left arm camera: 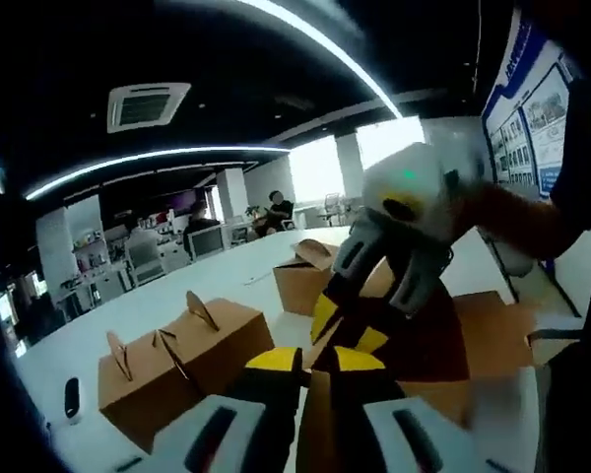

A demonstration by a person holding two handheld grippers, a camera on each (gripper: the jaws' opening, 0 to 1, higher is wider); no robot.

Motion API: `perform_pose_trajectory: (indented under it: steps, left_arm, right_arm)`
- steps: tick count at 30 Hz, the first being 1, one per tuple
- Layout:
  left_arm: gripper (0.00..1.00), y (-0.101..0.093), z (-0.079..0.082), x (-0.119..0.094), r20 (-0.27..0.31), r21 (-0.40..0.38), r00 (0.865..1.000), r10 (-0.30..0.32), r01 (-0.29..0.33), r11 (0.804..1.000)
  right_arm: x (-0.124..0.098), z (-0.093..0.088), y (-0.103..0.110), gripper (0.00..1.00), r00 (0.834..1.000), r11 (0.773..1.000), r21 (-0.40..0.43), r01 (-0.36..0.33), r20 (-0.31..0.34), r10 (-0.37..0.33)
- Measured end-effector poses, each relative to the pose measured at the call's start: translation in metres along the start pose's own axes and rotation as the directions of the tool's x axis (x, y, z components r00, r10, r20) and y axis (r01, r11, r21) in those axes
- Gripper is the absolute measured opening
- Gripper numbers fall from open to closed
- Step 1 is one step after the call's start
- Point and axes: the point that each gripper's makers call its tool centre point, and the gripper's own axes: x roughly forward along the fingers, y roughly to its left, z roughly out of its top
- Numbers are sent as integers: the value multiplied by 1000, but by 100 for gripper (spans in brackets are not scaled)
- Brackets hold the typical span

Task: Pick up one paper box from the group, open the paper box, and remove the item inside

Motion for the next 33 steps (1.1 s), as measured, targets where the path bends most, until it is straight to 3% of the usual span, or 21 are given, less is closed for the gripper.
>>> perform_pose_trajectory:
  steps: [3, 7, 10, 15, 16, 17, 21, 30, 33]
  left_arm:
    - [15, 1, 1, 0, -1, 20, 1000, -5, 5, 1000]
    - [15, 0, 1, 1, -3, 33, 1000, -19, 19, 999]
    - [15, -1, 1, 1, -1, 37, 1000, -23, 23, 999]
    - [15, 0, 1, 1, 3, 21, 1000, -21, 21, 1000]
    - [15, -1, 1, 1, 4, 22, 1000, -19, 19, 1000]
    - [15, -1, 1, 1, 6, 22, 1000, -18, 17, 1000]
    - [15, -2, 1, 0, 6, 29, 1000, -14, 14, 999]
    - [13, -4, 1, 1, 12, 25, 999, -31, 30, 999]
    - [12, -5, 1, 2, 9, 28, 999, -37, 37, 999]
  right_arm:
    - [0, -3, 5, 18, 996, 996, -43, -79, -48, 77]
    - [2, -7, 8, 13, 978, 981, -69, -182, -115, 173]
    - [3, -9, 12, 9, 946, 954, -41, -298, -146, 289]
    - [4, -12, 16, 5, 900, 915, -7, -403, -184, 395]
    - [6, -14, 18, 4, 888, 905, -5, -425, -198, 415]
    - [9, -18, 25, 3, 864, 886, 10, -463, -219, 453]
    - [11, -17, 25, 3, 845, 870, 2, -493, -234, 480]
    - [10, -18, 27, 3, 845, 870, 3, -494, -235, 480]
    - [11, -18, 25, 4, 860, 883, 8, -470, -223, 459]
